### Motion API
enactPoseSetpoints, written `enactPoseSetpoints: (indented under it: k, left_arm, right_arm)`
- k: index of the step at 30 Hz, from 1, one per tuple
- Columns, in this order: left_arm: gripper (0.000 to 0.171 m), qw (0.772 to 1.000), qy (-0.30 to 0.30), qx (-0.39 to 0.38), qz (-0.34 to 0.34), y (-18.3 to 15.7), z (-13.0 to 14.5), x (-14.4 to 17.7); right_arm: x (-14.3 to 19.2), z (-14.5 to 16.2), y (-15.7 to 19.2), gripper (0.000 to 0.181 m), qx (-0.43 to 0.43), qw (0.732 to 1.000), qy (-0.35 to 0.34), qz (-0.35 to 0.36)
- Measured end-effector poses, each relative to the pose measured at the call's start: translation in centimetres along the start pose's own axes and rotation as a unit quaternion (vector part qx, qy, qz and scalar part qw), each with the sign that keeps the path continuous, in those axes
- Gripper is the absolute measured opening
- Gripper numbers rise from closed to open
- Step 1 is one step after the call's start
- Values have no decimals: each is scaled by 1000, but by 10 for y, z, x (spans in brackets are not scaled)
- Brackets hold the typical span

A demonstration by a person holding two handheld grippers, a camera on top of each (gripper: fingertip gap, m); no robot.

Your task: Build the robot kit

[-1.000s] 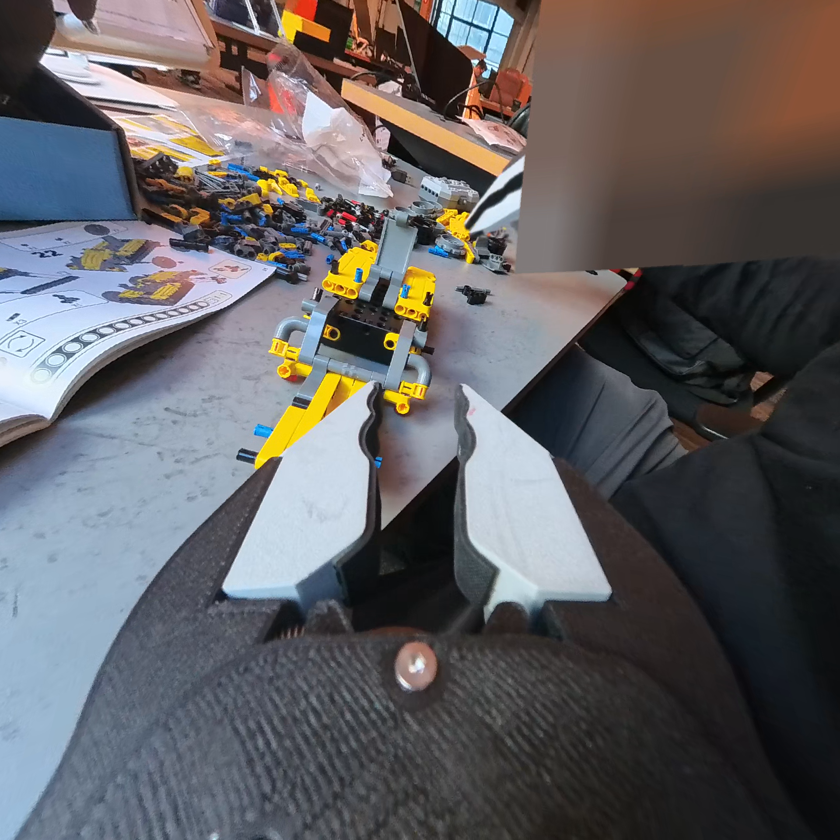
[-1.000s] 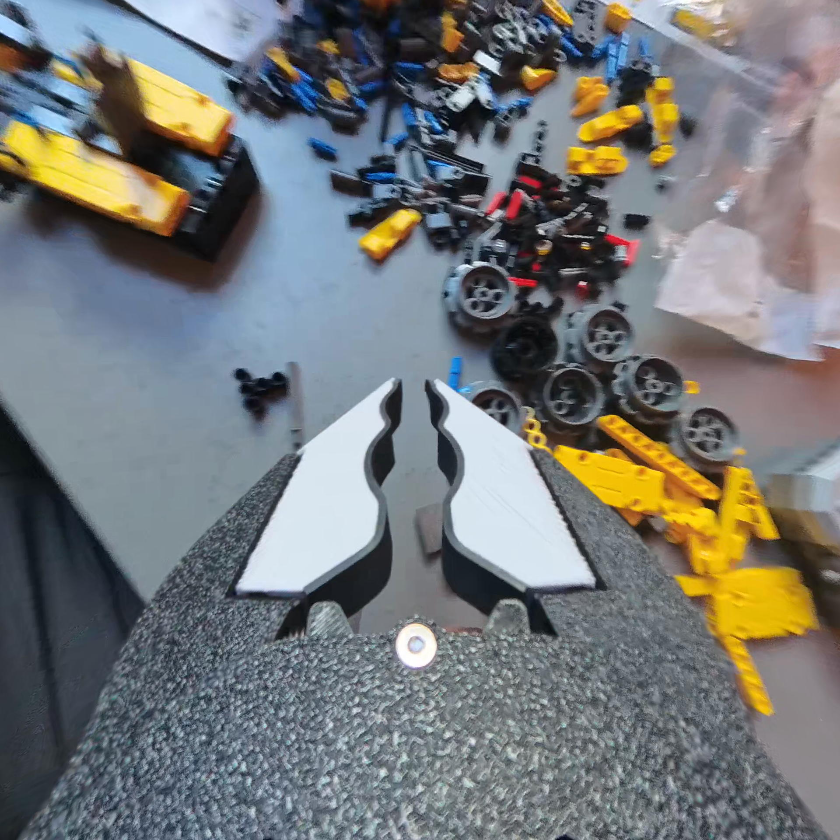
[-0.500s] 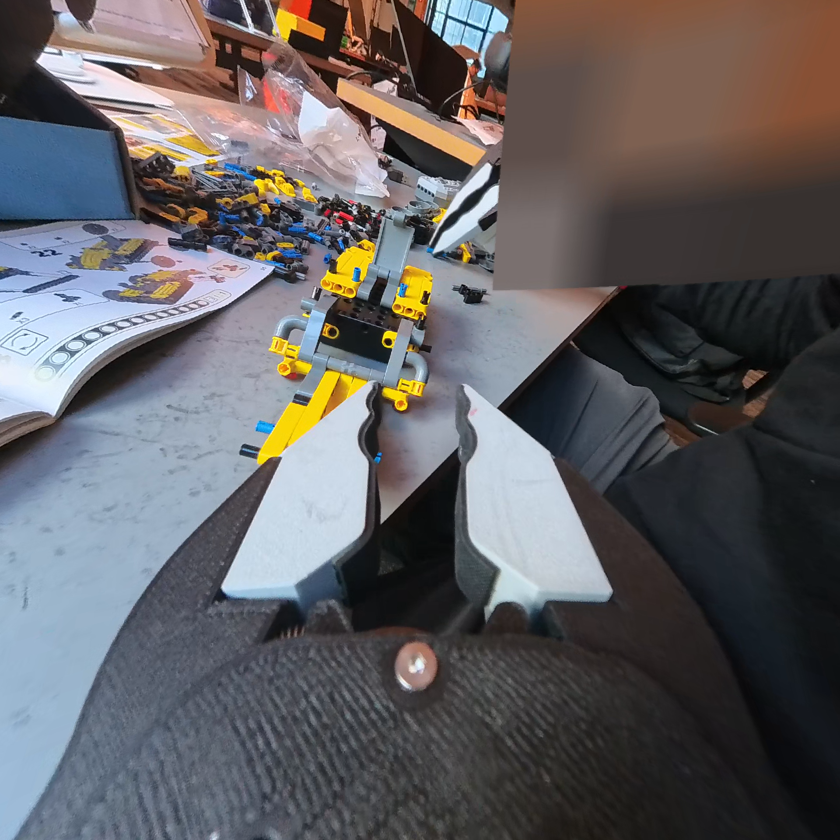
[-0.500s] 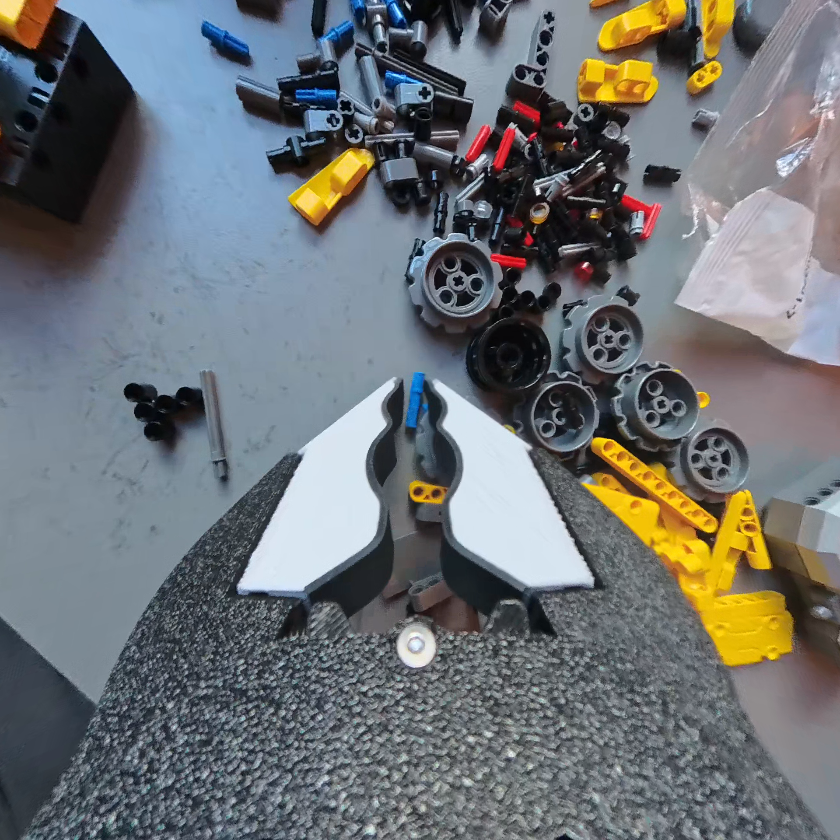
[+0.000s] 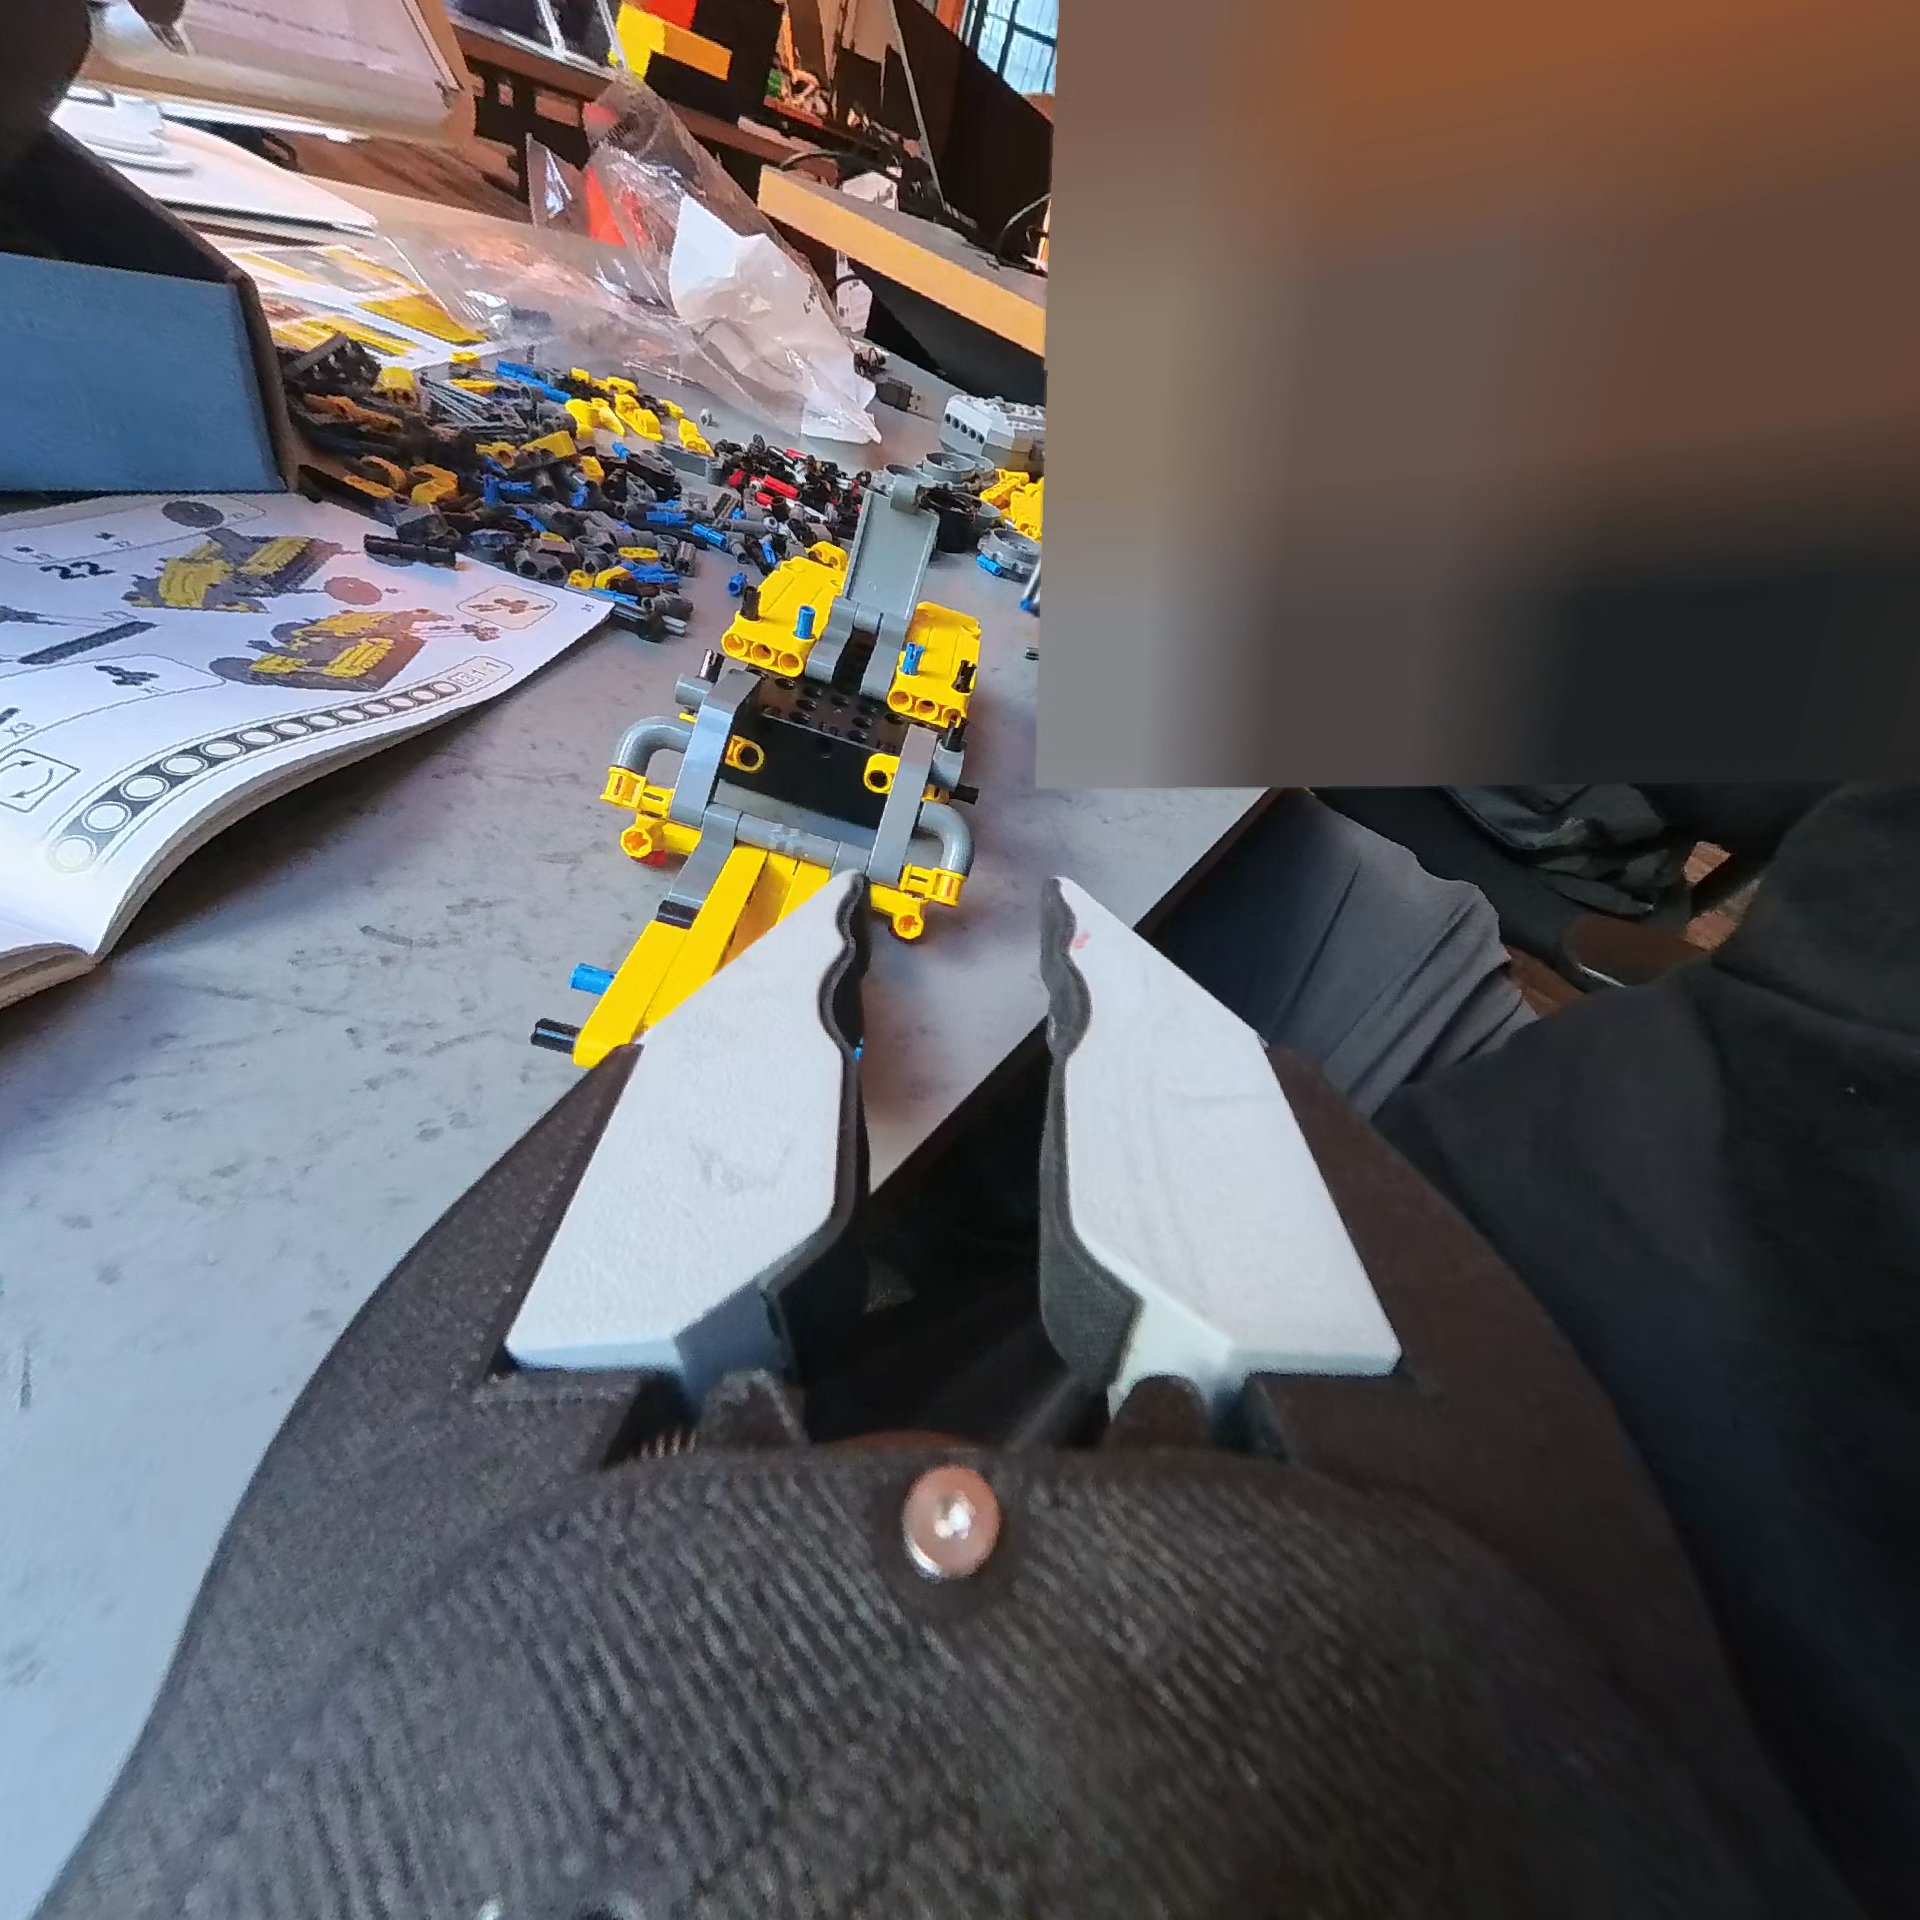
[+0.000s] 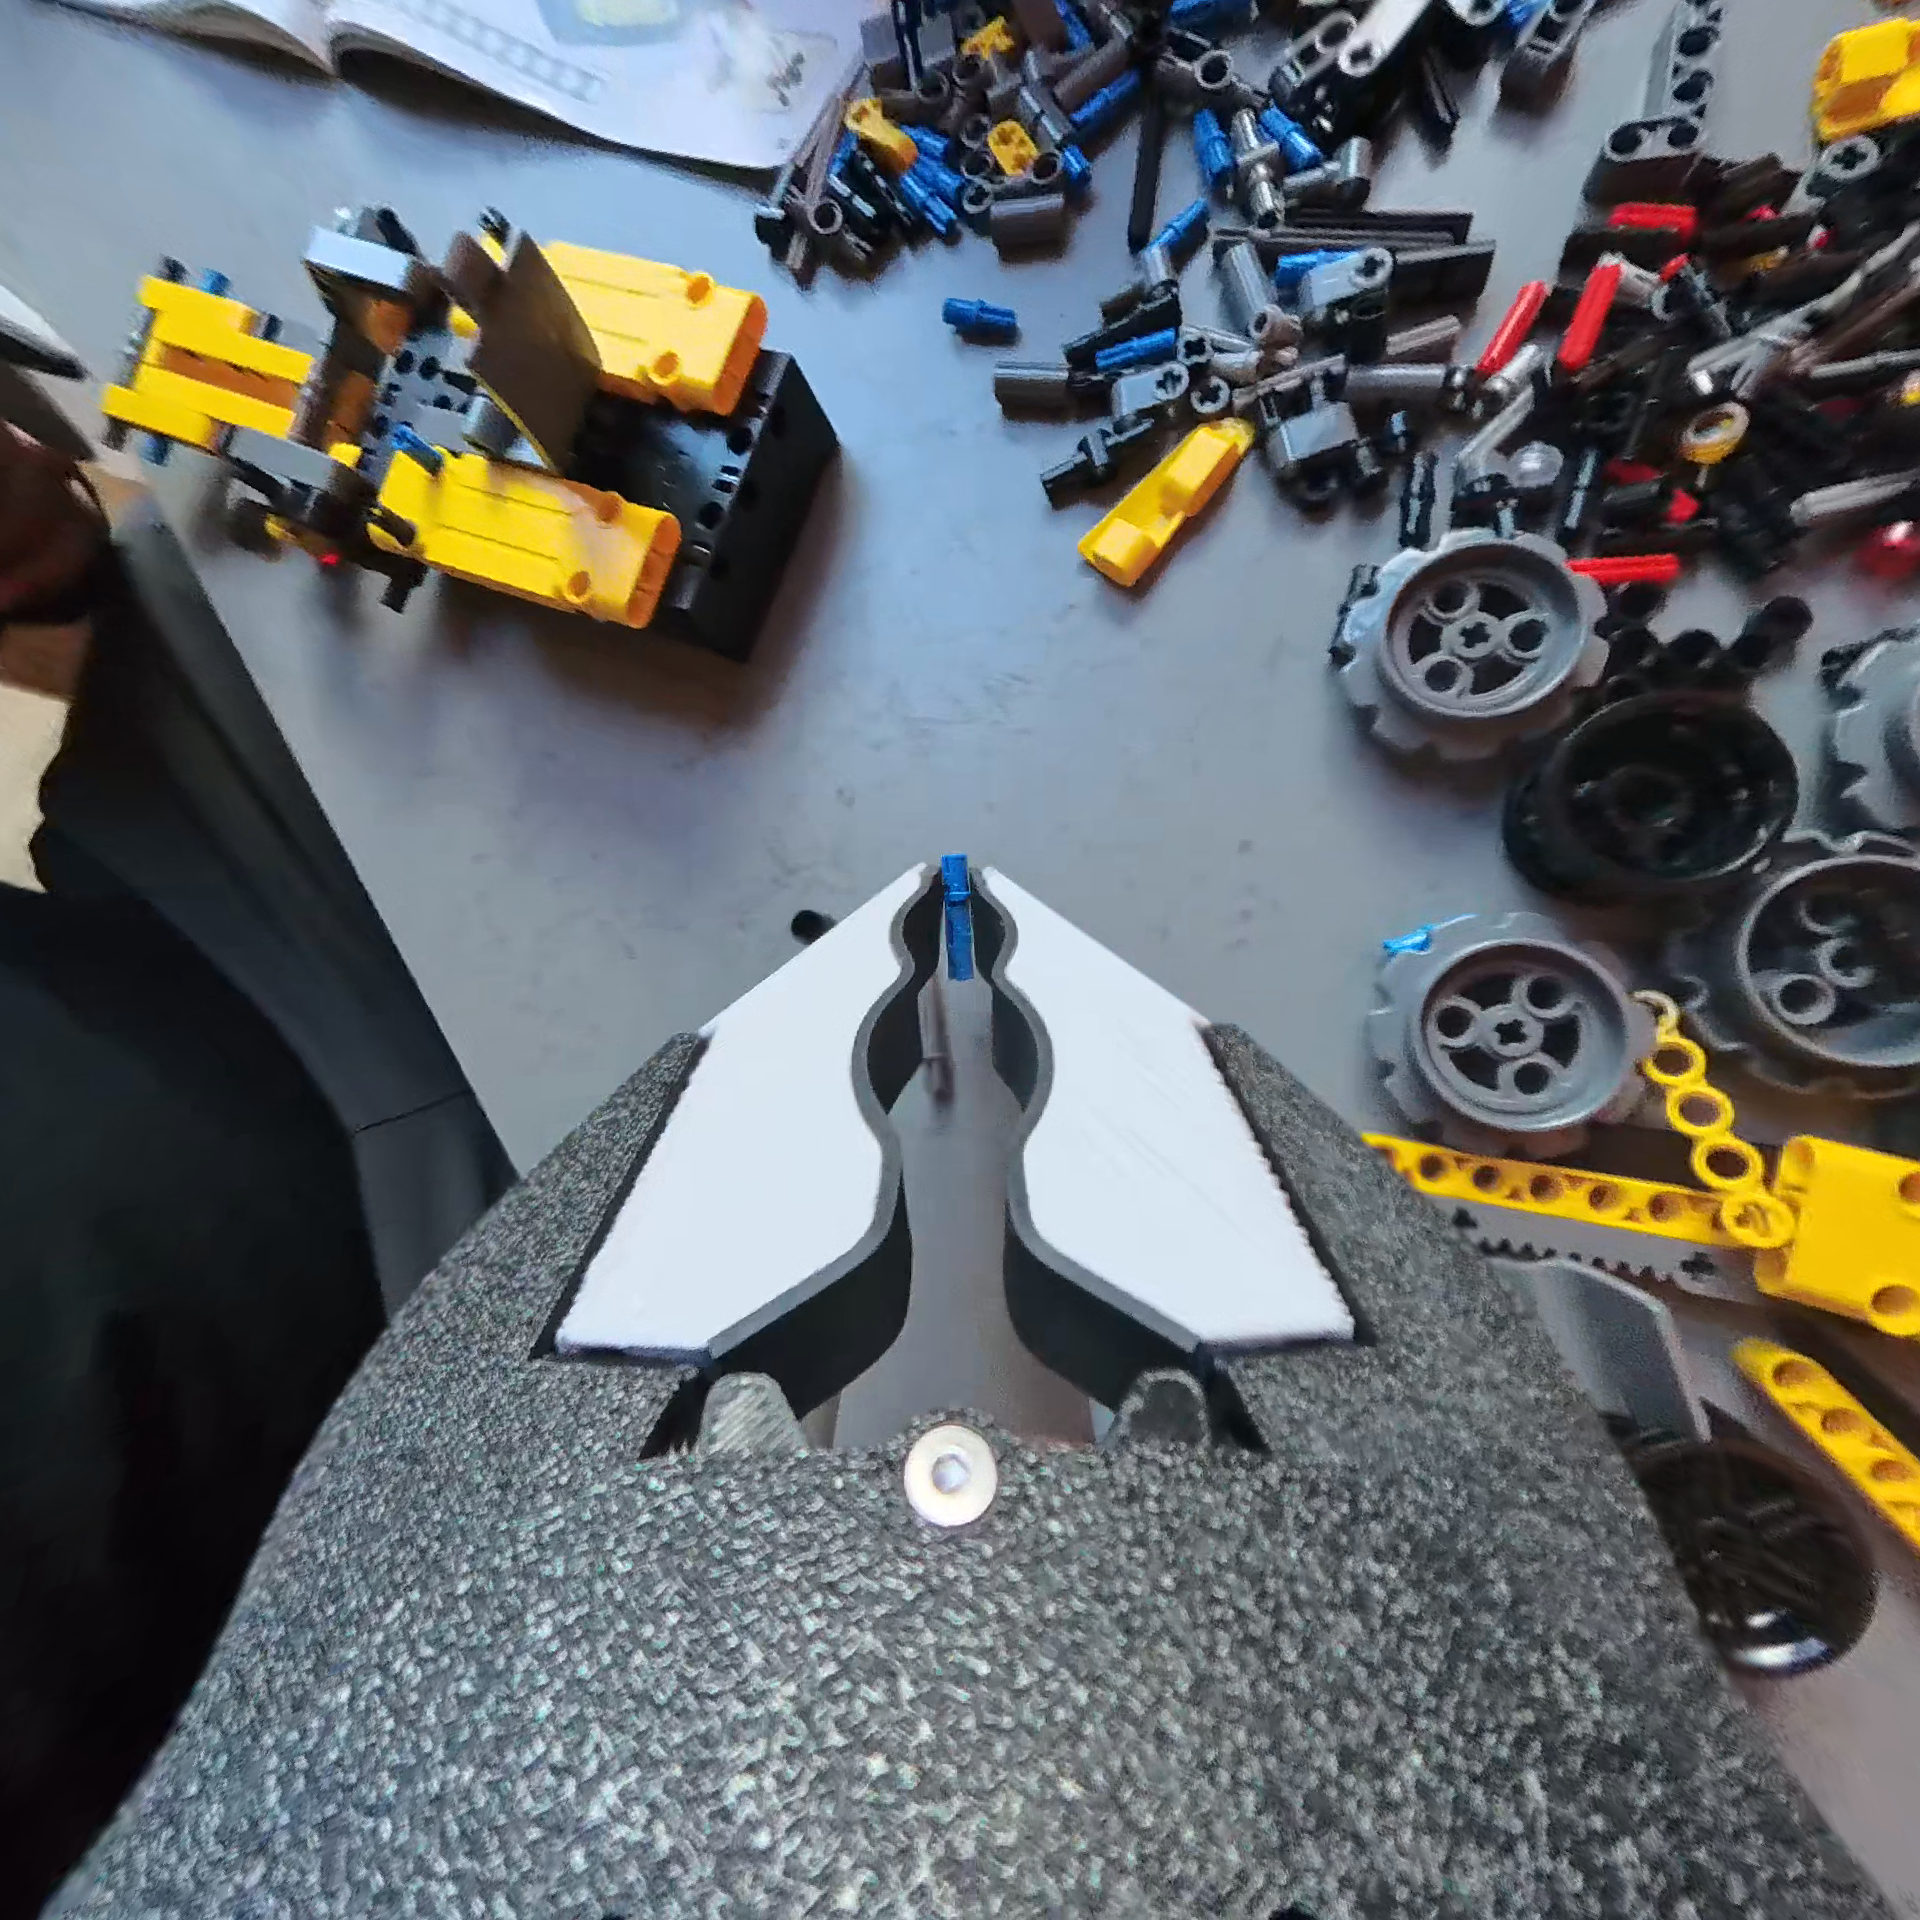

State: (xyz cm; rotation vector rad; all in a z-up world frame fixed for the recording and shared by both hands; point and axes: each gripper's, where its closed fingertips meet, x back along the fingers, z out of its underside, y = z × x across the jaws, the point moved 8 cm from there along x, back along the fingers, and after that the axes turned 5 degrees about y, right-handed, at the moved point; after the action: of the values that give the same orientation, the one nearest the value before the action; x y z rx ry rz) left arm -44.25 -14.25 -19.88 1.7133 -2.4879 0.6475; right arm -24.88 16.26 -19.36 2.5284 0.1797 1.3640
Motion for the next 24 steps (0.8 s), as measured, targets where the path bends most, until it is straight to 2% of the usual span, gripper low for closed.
enactPoseSetpoints:
  k: [7,24]
  left_arm:
    - [29,1000,-1,-5,-2,-1,-1,1]
    - [29,1000,2,-10,0,-4,0,-1]
  right_arm:
    - [-2,13,-3,5,-11,1000,14,18]
    - [11,22,-8,17,-23,999,-30,-19]
